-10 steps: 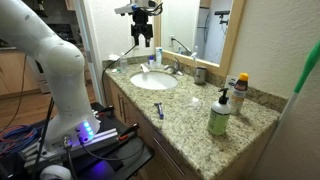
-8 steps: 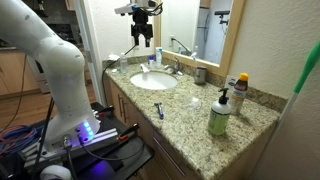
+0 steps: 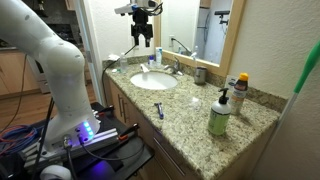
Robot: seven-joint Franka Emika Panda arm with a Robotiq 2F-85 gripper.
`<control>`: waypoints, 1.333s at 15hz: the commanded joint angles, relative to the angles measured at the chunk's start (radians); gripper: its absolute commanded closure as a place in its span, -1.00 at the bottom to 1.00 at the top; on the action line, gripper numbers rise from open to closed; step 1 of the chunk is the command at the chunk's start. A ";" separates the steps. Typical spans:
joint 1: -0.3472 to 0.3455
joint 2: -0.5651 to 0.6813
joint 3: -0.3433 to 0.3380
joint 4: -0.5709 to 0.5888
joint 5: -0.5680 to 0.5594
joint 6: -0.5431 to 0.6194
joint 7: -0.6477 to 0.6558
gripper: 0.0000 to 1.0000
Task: Push the faucet handle to the left
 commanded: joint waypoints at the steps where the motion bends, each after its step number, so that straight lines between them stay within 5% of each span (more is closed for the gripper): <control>1: 0.000 0.000 0.000 0.002 0.000 -0.003 0.000 -1.00; 10: -0.012 0.354 0.052 0.209 0.120 0.326 0.323 -1.00; 11: -0.002 0.283 0.049 0.130 0.097 0.316 0.288 -1.00; 16: -0.005 0.408 0.048 0.207 0.062 0.334 0.295 -1.00; 20: 0.023 0.598 0.022 0.394 0.166 0.376 0.130 -1.00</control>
